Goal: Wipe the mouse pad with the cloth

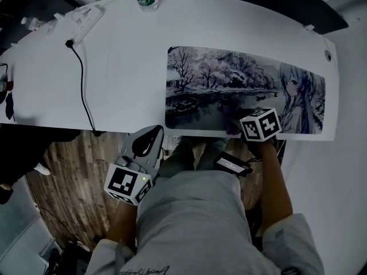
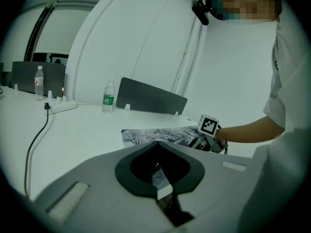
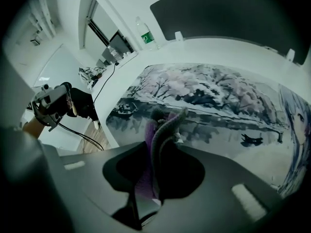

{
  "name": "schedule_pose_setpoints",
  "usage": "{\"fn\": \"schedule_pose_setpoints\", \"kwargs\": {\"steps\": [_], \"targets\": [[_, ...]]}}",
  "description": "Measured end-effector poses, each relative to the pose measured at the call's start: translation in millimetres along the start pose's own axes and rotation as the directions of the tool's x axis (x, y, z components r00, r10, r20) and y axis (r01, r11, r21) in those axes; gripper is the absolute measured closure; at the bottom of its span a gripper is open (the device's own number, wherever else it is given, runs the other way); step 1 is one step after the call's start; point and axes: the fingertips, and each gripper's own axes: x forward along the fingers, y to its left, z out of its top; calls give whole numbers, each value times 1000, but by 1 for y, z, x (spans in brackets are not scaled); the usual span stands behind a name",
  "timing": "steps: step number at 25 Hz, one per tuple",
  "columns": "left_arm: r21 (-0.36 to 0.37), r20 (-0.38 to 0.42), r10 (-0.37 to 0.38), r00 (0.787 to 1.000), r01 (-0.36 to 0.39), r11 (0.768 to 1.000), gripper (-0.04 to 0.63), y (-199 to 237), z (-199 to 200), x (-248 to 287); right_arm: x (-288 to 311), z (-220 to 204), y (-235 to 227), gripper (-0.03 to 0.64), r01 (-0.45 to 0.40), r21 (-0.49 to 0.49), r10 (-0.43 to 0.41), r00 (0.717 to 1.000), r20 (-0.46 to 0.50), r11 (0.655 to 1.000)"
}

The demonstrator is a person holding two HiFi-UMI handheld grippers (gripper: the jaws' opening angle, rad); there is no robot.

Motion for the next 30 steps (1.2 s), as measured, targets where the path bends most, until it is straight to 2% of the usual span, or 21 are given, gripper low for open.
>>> {"fn": "schedule_pose_setpoints", "kwargs": {"steps": [8,20,25,30], "targets": [[-35,26,58,998,-57,998,577,22,-9,-29,35,27,58,526,-76,-95,74,997,-28,993],[-81,66,183,981,-177,981,577,51,-14,-72,85,55,132,526,-126,-248,110,991,-75,960],[-85,85,213,973,-206,975,577,55,-11,-78,88,58,141,526,-141,-280,125,989,-75,950],[-79,85,211,974,-204,976,577,50,-7,-72,77,63,134,525,-150,-265,149,989,-22,952]]}}
